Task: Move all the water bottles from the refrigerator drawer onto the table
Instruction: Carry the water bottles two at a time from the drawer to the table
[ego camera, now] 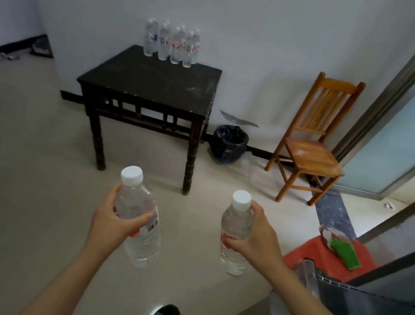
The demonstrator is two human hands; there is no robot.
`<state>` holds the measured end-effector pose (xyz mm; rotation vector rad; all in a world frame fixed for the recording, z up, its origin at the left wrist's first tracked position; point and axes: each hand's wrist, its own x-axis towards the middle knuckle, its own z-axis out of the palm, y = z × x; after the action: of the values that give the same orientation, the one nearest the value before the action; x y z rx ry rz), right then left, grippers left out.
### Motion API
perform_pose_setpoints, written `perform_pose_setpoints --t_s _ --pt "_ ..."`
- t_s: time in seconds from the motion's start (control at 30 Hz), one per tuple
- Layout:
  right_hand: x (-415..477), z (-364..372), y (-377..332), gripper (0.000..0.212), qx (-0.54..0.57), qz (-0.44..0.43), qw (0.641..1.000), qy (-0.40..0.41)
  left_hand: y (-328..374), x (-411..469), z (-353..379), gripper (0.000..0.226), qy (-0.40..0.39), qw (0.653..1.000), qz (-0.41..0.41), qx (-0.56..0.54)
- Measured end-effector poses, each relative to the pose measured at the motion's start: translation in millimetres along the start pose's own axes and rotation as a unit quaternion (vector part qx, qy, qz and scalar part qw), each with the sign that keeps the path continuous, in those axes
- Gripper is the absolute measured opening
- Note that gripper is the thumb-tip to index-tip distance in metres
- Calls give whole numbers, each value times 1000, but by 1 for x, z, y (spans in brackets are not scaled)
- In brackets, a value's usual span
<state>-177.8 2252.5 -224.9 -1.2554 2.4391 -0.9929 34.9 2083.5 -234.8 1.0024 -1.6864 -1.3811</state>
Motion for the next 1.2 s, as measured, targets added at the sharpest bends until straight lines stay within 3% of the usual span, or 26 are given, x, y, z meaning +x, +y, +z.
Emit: perform_pose_setpoints --t_s 0.13,0.57,0.73,0.9,1.03,1.2 --pt "-4 24 -19 87 19 -13 999 -22 -8 -24 -38 85 39 998 -31 36" --pt "11 122 -133 80 55 -129 981 -135 -34 -78 -179 79 231 968 -79 59" --pt "17 175 -192 83 65 -161 972 -158 -47 -82 -254 97 284 954 -81 53" --pt "28 235 -265 84 83 -161 968 -175 -54 -67 -345 74 318 942 -79 75" --pt "41 272 -313 83 107 -169 966 -163 -67 -48 -407 81 328 939 -70 78" --pt "61 302 -355 83 128 -148 971 -136 -71 -16 -453 71 317 944 -67 67"
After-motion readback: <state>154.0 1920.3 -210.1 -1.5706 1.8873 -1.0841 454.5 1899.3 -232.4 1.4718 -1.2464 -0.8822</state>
